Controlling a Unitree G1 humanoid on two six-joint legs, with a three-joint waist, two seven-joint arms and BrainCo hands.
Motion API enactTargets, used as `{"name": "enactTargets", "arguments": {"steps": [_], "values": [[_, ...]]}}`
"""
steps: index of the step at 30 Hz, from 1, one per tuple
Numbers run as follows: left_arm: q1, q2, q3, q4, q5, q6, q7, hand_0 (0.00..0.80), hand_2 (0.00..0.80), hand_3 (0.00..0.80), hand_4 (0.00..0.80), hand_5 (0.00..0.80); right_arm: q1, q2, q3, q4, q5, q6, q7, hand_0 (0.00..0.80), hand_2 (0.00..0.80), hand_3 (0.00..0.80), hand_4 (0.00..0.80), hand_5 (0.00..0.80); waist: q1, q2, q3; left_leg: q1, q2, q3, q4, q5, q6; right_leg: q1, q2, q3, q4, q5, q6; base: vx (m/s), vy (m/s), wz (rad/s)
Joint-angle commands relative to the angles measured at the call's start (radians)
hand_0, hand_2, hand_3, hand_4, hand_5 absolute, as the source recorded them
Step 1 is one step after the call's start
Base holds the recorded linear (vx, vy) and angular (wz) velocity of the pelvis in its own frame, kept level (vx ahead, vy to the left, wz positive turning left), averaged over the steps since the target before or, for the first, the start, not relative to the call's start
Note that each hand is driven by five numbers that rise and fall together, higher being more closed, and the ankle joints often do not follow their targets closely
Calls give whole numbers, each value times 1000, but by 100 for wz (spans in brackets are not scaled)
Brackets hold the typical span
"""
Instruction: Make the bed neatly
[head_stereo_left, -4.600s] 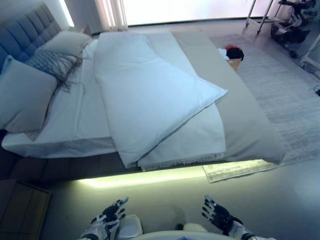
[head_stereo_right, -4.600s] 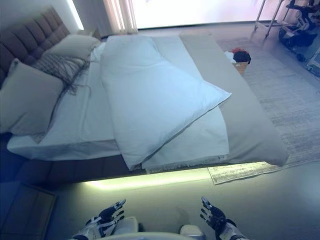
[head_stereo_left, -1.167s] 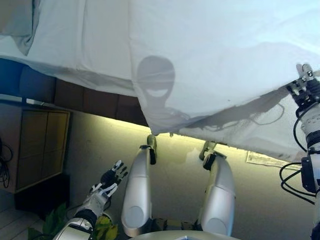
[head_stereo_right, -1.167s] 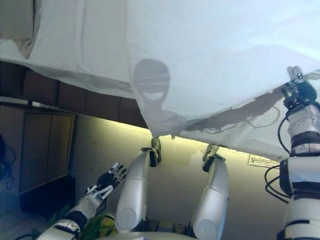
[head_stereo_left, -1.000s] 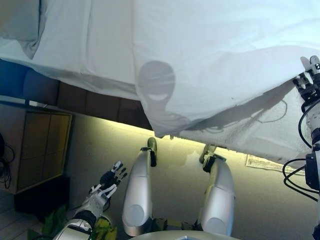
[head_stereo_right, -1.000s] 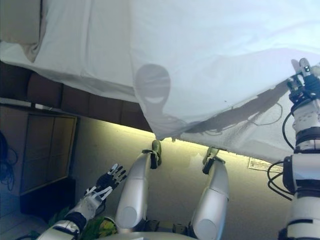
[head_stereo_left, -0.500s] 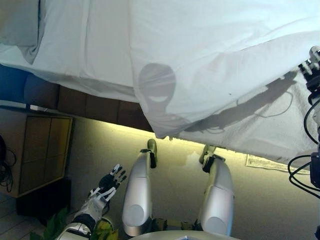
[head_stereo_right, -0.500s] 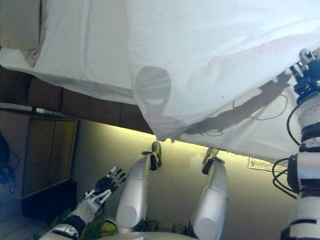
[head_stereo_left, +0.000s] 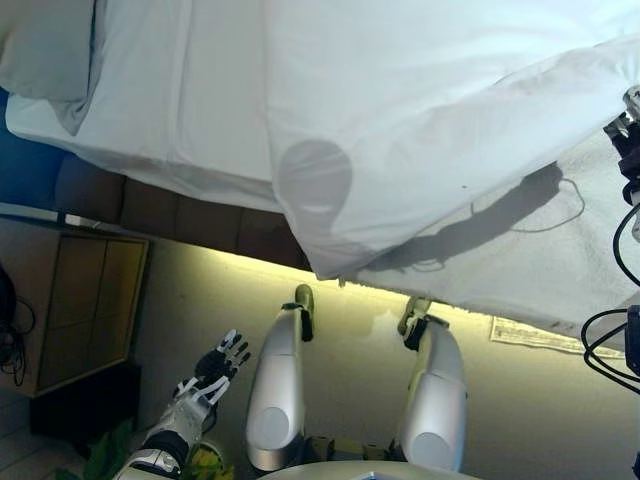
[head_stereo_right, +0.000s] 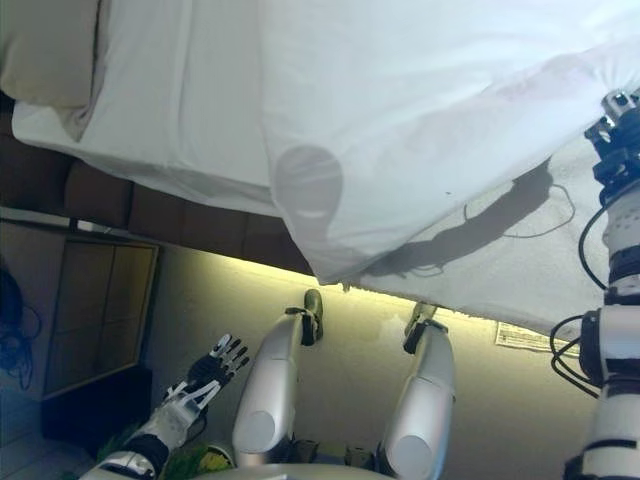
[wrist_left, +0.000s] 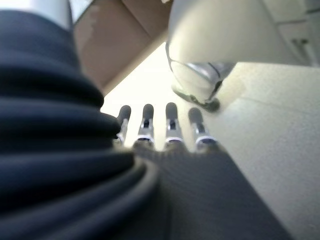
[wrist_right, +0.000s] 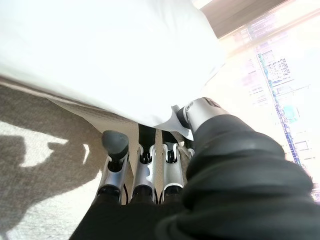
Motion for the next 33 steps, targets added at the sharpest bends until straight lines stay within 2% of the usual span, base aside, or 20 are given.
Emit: {"name": "enactTargets", "arguments": {"steps": [1,6,8,9,12,15,18,25,27,29,31,33], "values": [[42,61,12,-12,-21,-67,-21,0,0,0,0,0,-36,-54,-15,-37,4,-31,62,800,800,800,800,800,4,-38,-29,82,50,-7,-139,86,-46,103,-6,-19,-1,-66,34,0,0,0],[-11,87,15,-118,-88,-106,12,0,0,0,0,0,23,-10,-23,-37,-13,19,92,800,800,800,800,800,2,-61,-81,177,57,10,-213,107,-55,210,9,-43,-104,-41,50,36,-11,-5],[-40,106,12,-194,-104,-136,42,0,0,0,0,0,61,14,-30,-47,-11,26,102,800,800,800,800,800,1,-69,-104,218,56,15,-256,120,-59,260,20,-55,-158,-26,58,10,-45,-9],[-56,120,13,-226,-108,-143,53,0,0,0,0,0,75,23,-34,-51,-9,28,105,800,800,800,800,800,3,-75,-111,228,53,23,-280,149,-51,278,23,-68,-193,5,51,-37,-52,-4],[-111,155,20,-333,-138,-191,88,0,0,0,0,0,124,58,-41,-58,-2,32,124,800,800,800,800,800,5,-86,-148,294,52,30,-348,169,-59,360,35,-89,-269,22,58,40,-51,0],[-155,158,7,-414,-124,-213,99,0,0,0,0,0,156,95,-42,-54,-5,36,128,800,800,800,800,800,9,-97,-187,360,51,37,-419,188,-65,440,49,-105,-347,38,64,78,-56,-2],[-194,143,-21,-444,-71,-213,78,0,0,0,0,0,166,121,-35,-51,-14,56,126,800,800,800,800,800,10,-108,-236,436,50,47,-505,211,-73,526,68,-125,-433,58,74,104,-47,-1],[-254,96,-113,-438,-1,-127,49,0,0,0,0,0,182,182,-5,-56,-37,68,82,800,800,800,800,800,4,-113,-344,563,54,69,-640,243,-85,649,91,-151,-557,94,88,94,-8,-1],[-270,84,-133,-423,5,-79,56,0,0,0,0,0,176,196,7,-49,-41,75,70,800,800,800,800,800,3,-113,-372,591,54,74,-659,244,-87,675,95,-155,-579,100,91,102,8,-1],[-290,62,-159,-390,-16,12,60,0,0,0,0,0,170,217,15,-44,-48,80,55,800,800,800,800,800,-2,-114,-397,615,53,79,-678,246,-88,695,100,-158,-601,109,93,79,4,-2],[-308,39,-186,-356,-13,56,57,0,0,0,0,0,160,234,29,-34,-43,84,46,800,800,800,800,800,-6,-114,-417,638,56,87,-698,246,-88,713,105,-159,-617,113,97,62,-3,-4],[-314,12,-214,-338,-86,113,50,0,0,0,0,0,162,249,40,-37,-49,83,43,800,800,800,800,800,-13,-114,-430,655,57,94,-710,244,-88,727,110,-159,-630,116,98,44,1,-7]]}}
